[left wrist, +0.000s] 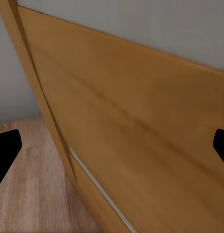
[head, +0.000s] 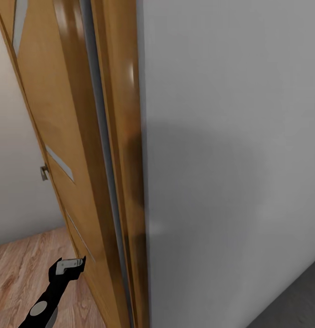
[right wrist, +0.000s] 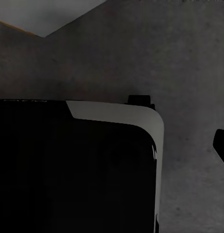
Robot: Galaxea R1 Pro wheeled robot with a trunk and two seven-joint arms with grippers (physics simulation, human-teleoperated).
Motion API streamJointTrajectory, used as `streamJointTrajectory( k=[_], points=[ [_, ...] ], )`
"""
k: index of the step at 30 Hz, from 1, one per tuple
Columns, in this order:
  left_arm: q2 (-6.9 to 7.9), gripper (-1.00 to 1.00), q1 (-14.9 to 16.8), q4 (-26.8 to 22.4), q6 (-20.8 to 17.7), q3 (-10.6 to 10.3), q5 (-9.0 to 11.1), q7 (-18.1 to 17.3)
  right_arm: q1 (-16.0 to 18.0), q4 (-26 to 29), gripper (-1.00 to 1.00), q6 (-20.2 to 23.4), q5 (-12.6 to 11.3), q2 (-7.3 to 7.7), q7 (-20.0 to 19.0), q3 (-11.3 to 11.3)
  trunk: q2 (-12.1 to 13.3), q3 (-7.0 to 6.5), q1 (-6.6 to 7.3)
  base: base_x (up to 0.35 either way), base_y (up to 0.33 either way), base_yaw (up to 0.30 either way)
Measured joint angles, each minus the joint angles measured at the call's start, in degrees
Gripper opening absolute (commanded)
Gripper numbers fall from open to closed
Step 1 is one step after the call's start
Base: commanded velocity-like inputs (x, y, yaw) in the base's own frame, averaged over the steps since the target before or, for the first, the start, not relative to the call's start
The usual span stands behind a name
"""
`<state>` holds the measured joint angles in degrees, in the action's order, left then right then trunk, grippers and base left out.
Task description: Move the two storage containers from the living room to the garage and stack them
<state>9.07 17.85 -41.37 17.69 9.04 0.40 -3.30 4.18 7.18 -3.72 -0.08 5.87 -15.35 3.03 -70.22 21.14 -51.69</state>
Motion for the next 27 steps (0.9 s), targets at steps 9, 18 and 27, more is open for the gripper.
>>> streamJointTrajectory(
  k=[9, 18, 27],
  points=[
    [0.0, 1.0, 0.0, 0.0, 0.0, 0.0, 0.0, -0.1, 0.0, 0.0, 1.0, 0.0, 0.0, 0.01, 0.0, 0.0, 0.0, 0.0, -0.01, 0.029, 0.0, 0.0],
    [-0.02, 1.0, 0.0, 0.0, 0.0, 0.0, 0.0, -0.1, 0.0, 0.0, 1.0, 0.0, 0.0, 0.02, 0.0, 0.0, 0.0, 0.0, -0.01, 0.002, 0.0, 0.0],
    [0.02, 1.0, 0.0, 0.0, 0.0, -0.1, 0.0, -0.1, 0.0, 0.0, 1.0, 0.0, 0.0, 0.02, 0.0, 0.0, 0.0, 0.0, -0.01, -0.004, 0.0, 0.0]
  ],
)
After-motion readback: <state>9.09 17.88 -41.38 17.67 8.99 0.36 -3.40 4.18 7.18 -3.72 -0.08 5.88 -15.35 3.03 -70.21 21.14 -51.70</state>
